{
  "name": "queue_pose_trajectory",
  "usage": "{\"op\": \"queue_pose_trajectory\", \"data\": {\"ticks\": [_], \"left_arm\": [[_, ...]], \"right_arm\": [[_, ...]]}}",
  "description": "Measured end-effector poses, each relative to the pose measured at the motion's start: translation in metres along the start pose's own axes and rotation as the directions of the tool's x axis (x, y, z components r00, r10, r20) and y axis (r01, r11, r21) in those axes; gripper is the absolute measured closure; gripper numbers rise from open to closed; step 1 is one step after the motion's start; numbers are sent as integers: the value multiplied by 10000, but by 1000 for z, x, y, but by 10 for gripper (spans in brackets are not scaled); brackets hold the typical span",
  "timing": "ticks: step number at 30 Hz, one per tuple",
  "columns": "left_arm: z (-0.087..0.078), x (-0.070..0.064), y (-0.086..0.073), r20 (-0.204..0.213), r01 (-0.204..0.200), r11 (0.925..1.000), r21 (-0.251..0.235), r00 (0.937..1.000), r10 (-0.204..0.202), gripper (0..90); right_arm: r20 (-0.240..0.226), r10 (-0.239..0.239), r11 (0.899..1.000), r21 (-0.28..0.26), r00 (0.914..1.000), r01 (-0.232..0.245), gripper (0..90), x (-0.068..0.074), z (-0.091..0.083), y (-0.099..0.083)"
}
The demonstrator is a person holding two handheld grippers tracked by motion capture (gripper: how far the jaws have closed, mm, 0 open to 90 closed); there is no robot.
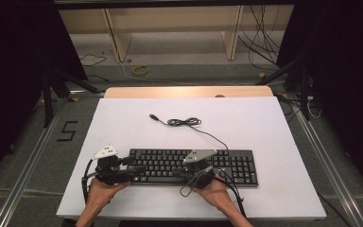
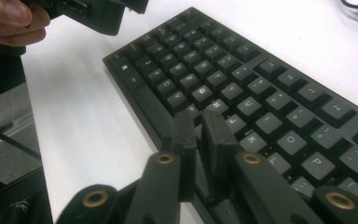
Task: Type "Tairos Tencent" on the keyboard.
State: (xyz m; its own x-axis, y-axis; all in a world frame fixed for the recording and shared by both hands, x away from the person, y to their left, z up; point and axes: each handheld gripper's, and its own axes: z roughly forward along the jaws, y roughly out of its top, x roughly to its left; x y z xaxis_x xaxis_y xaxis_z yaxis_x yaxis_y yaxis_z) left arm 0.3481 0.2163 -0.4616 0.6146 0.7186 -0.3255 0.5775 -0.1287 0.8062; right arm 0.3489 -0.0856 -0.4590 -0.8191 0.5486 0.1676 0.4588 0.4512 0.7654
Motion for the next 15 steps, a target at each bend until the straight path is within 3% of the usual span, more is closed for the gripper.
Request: {"op": "queue_pose_trajectory", "data": {"ticks": [15], "left_arm": [[-3, 2, -4, 36, 69, 10000, -31, 10000, -69, 285]], "right_arm": [[-34, -202, 9989, 428, 9998, 203, 900, 4, 16, 4]]}}
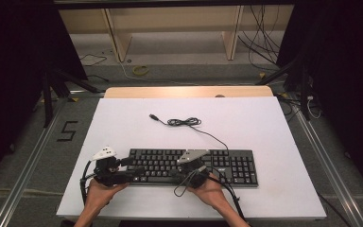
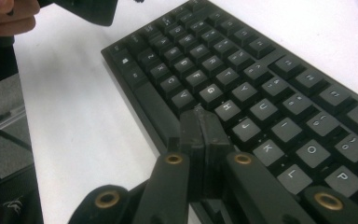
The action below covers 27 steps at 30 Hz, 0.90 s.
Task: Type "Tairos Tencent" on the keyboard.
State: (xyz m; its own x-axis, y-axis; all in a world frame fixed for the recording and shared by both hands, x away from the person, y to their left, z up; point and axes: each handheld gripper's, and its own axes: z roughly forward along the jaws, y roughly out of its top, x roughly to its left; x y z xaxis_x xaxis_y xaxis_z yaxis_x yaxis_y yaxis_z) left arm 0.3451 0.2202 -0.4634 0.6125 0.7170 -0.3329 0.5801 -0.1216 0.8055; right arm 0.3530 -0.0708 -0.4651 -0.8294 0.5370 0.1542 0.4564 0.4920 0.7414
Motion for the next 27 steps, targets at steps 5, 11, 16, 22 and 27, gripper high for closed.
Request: {"op": "queue_pose_trajectory", "data": {"ticks": [5, 11, 16, 22, 27], "left_arm": [[-1, 0, -1, -5, -41, 10000, -11, 10000, 41, 285], [-1, -1, -2, 0, -29, 10000, -35, 10000, 29, 285], [-2, -1, -2, 17, -49, 10000, -31, 10000, 49, 286], [-1, -1, -2, 6, -21, 10000, -17, 10000, 21, 286], [-1, -1, -2, 12, -37, 10000, 28, 10000, 37, 287]], "right_arm": [[67, -111, 9997, 205, 9999, 110, 900, 1, 4, -1], [162, -173, 9993, 347, 9997, 167, 900, 2, 7, -2], [193, -231, 9986, 480, 9995, 221, 900, 2, 10, -3], [215, -217, 9983, 552, 9995, 205, 900, 1, 12, -4], [209, -254, 9980, 589, 9995, 241, 900, 1, 14, -5]]}}
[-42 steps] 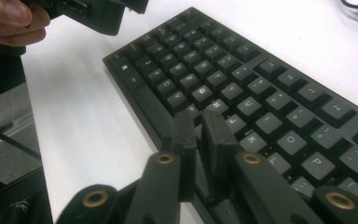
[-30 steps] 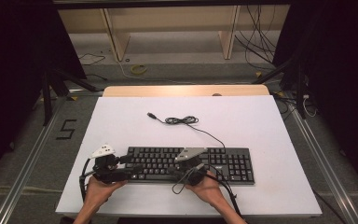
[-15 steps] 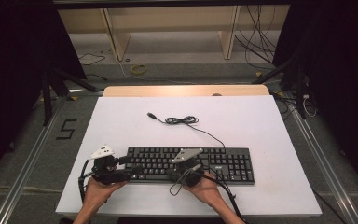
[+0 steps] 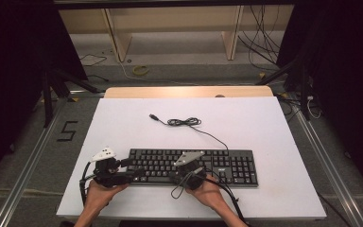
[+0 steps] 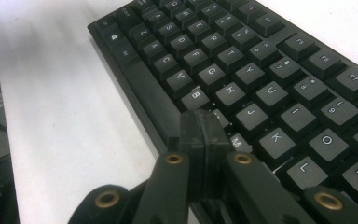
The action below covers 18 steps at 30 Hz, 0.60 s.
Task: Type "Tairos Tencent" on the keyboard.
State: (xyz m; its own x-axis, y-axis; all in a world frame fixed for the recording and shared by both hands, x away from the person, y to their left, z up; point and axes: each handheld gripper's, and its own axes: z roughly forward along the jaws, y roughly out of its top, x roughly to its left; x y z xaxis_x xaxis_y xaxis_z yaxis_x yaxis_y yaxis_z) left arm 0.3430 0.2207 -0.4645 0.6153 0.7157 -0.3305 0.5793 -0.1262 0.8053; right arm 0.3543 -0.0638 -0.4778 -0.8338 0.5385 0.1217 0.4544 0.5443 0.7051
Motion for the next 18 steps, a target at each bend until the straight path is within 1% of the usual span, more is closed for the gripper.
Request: {"op": "queue_pose_trajectory", "data": {"ticks": [3, 6, 11, 14, 15, 17, 18], "left_arm": [[0, 0, 0, -1, 19, 10000, 3, 10000, -19, 287], [0, 0, 0, -16, 9, 10000, 7, 10000, -9, 287], [0, 0, 0, -16, 6, 10000, 6, 10000, -6, 287], [0, 1, 0, -15, 11, 10000, 2, 10000, -11, 287], [0, 1, 0, -17, 28, 10000, -15, 10000, -28, 287], [0, 1, 0, -27, 39, 10000, 8, 10000, -39, 287], [0, 1, 0, -30, 48, 10000, 22, 10000, -47, 286]], "right_arm": [[39, -74, 9998, 196, 10000, 73, 900, 0, 2, -1], [-36, 51, 10000, 51, 10000, -51, 900, -1, 3, -2], [-49, 91, 9999, 84, 9999, -91, 900, -1, 3, -2], [-140, 262, 9996, 90, 9996, -261, 891, -1, 0, -1], [-192, 315, 9995, -24, 9993, -316, 859, -1, -2, -1], [-442, 369, 9986, -374, 9983, -386, 850, -2, -8, 1], [-421, 360, 9981, -476, 9985, -380, 850, -1, -11, 2]]}}
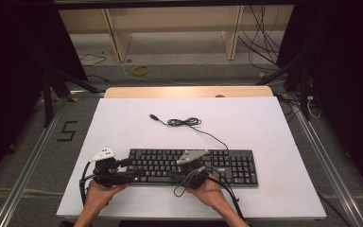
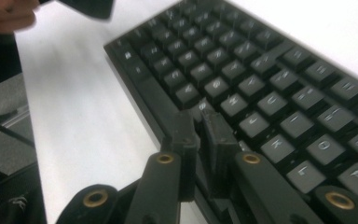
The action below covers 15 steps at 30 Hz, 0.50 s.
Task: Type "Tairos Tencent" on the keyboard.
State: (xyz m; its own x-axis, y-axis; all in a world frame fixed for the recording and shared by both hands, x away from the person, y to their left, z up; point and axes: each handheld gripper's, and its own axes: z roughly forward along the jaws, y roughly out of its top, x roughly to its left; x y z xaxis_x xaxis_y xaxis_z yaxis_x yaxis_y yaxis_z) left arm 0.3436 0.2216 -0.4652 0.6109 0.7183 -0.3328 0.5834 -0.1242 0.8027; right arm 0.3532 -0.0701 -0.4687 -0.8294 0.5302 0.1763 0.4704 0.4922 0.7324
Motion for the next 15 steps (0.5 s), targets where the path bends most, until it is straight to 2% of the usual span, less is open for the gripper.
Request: {"op": "queue_pose_trajectory", "data": {"ticks": [4, 15], "left_arm": [[0, 0, 0, 5, -43, 10000, 43, 10000, 43, 287], [0, 0, 0, -64, -30, 10000, 90, 10000, 31, 286]], "right_arm": [[0, -19, 9997, -230, 10000, 19, 801, 0, -6, 4], [25, 318, 9982, -504, 9995, -316, 571, -9, -14, 5]]}}
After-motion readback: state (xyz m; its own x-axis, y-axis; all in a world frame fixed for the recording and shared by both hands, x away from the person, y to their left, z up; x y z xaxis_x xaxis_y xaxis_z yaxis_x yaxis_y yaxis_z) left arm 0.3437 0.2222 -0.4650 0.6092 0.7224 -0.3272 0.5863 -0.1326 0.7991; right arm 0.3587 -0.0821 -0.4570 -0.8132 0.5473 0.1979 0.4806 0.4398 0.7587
